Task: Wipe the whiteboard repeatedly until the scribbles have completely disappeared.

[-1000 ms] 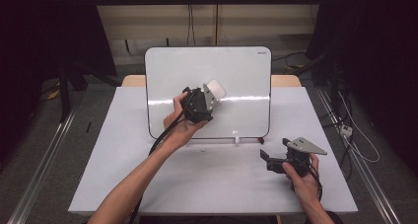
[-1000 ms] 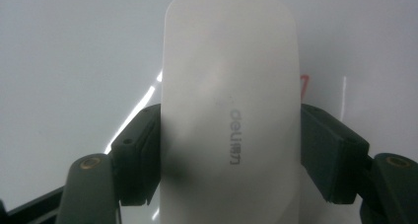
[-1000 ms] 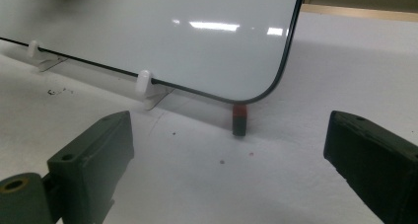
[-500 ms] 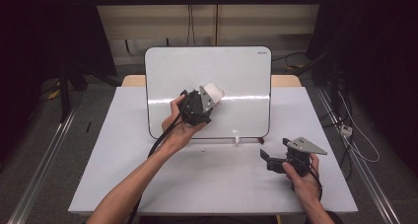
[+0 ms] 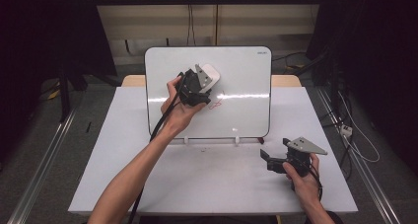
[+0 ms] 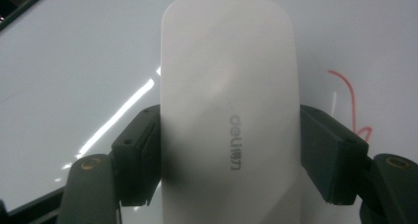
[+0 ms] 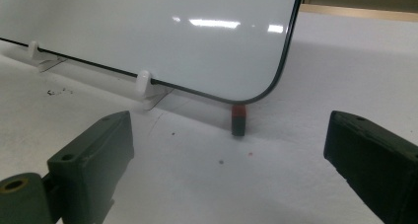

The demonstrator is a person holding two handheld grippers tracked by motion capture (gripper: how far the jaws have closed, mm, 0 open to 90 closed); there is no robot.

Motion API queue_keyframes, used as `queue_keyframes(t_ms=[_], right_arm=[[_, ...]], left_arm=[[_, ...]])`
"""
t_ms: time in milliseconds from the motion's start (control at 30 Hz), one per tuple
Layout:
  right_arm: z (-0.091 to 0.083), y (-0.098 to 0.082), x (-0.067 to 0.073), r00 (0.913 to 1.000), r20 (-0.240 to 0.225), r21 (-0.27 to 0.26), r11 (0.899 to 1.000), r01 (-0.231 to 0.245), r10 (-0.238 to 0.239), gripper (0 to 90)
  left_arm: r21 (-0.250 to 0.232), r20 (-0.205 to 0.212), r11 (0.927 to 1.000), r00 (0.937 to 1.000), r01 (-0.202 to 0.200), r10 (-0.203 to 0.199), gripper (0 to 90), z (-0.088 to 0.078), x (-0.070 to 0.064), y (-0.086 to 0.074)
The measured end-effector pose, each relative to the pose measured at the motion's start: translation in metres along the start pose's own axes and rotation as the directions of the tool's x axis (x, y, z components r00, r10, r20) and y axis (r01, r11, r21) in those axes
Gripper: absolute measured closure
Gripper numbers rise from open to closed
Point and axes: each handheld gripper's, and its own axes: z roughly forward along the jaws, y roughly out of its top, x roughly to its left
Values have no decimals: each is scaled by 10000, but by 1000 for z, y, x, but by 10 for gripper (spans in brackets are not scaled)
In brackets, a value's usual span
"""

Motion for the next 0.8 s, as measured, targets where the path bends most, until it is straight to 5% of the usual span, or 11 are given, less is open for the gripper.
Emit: queue_keyframes(t_ms=[400,800], right_arm=[[1,0,0,10000,30,-17,10000,13,-13,48],[1,0,0,10000,5,-28,10000,25,-25,49]], left_arm=[[-22,-320,10000,9995,-80,79,308,2,-7,2],[-112,-57,9979,9979,-641,641,307,8,-35,-1]])
